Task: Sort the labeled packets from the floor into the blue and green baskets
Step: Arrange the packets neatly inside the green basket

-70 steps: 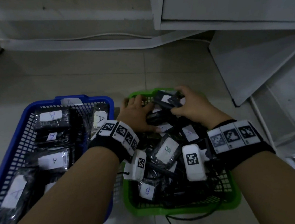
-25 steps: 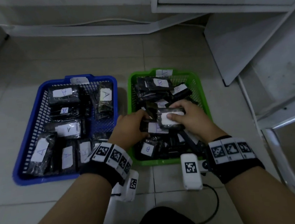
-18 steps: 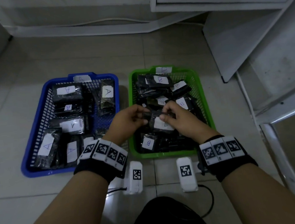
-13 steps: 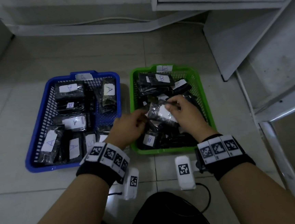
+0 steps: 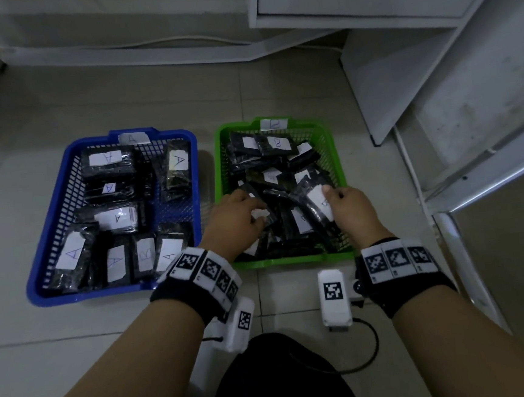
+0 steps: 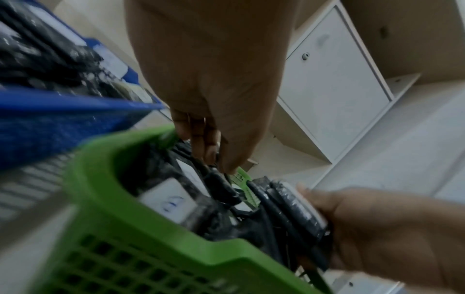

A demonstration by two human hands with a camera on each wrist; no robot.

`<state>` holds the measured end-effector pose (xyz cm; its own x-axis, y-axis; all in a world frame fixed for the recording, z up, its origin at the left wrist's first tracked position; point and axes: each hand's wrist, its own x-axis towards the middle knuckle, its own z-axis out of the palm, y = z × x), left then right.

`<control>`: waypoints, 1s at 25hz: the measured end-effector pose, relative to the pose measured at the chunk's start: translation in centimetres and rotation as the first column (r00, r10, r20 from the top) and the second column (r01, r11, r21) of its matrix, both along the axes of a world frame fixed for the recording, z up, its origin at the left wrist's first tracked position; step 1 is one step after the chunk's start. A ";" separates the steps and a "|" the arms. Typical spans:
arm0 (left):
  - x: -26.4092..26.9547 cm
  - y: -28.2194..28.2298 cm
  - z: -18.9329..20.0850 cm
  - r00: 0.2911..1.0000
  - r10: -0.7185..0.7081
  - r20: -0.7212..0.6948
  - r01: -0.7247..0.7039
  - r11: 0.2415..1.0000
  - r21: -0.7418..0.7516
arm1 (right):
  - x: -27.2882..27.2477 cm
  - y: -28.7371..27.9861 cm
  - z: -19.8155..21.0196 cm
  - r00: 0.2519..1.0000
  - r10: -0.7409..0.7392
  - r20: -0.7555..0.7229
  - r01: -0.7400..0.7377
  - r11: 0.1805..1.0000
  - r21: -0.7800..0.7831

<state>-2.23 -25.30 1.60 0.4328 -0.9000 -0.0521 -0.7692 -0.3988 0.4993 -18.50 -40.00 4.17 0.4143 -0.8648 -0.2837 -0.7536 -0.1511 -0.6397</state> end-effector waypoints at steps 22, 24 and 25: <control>-4.4 -8.0 -0.5 0.739 0.154 -0.656 -0.110 0.988 0.108 | -4.2 -0.7 -0.4 0.871 -0.279 0.404 0.157 0.937 0.311; -3.6 -6.9 -0.2 0.588 0.218 -0.779 -0.210 0.971 0.114 | -3.8 -0.1 -0.1 0.860 -0.210 0.466 0.046 0.940 0.338; -3.0 -6.2 0.0 0.514 0.226 -0.828 -0.242 0.964 0.112 | -3.3 0.3 0.0 0.863 -0.164 0.477 -0.013 0.938 0.346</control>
